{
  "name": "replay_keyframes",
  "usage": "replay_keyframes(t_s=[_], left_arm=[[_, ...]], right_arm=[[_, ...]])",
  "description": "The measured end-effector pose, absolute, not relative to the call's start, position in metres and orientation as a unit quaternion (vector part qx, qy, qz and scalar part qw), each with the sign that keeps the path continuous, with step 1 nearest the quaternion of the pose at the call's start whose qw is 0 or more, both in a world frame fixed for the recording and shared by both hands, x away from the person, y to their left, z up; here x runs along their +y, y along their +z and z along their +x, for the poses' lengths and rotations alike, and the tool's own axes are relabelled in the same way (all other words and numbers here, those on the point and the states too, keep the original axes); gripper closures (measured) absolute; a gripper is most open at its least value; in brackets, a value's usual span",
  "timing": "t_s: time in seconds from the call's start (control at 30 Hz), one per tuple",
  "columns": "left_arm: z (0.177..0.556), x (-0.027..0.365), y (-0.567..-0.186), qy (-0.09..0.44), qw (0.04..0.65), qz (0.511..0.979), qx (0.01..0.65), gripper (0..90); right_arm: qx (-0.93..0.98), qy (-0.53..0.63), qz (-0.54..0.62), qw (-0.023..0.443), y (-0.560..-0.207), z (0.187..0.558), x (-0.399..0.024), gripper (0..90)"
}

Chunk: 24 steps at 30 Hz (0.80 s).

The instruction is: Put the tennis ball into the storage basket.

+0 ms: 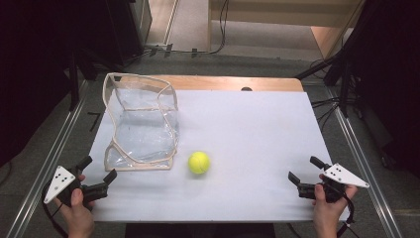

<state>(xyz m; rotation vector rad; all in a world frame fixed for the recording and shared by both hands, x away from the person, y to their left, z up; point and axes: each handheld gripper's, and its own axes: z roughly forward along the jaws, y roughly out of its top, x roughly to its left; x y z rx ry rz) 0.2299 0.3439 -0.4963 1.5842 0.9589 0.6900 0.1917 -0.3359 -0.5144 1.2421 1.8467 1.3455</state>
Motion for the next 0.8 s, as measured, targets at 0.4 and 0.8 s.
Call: replay_keyframes(t_s=[0.4,0.8], left_arm=[[0.229,0.343,-0.497,0.294,0.548,0.672,0.402,0.0],[0.23,0.34,-0.497,0.295,0.541,0.679,0.4,0.0]], right_arm=[[0.707,0.501,0.428,0.258,-0.492,0.199,-0.314,0.0],[0.729,0.503,0.402,0.232,-0.467,0.21,-0.297,0.0]])
